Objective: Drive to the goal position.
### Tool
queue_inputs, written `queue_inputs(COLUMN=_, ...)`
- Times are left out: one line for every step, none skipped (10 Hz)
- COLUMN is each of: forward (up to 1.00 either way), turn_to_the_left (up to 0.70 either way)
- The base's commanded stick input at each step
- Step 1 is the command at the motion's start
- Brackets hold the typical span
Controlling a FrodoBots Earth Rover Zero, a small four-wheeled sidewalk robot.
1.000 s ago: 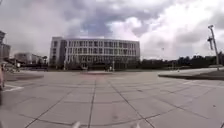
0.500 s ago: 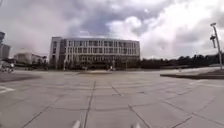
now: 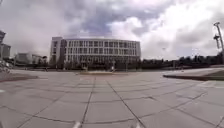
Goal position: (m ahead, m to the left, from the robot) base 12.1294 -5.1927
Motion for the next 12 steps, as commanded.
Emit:
queue_inputs(forward=0.70, turn_to_the_left=0.00)
queue_inputs(forward=0.70, turn_to_the_left=0.00)
queue_inputs(forward=0.70, turn_to_the_left=0.00)
queue_inputs(forward=0.70, turn_to_the_left=0.00)
queue_inputs(forward=0.70, turn_to_the_left=0.00)
queue_inputs(forward=0.70, turn_to_the_left=0.00)
queue_inputs(forward=0.70, turn_to_the_left=0.00)
queue_inputs(forward=0.70, turn_to_the_left=0.00)
queue_inputs(forward=0.70, turn_to_the_left=0.00)
queue_inputs(forward=0.70, turn_to_the_left=0.00)
queue_inputs(forward=0.70, turn_to_the_left=0.00)
queue_inputs(forward=0.70, turn_to_the_left=0.00)
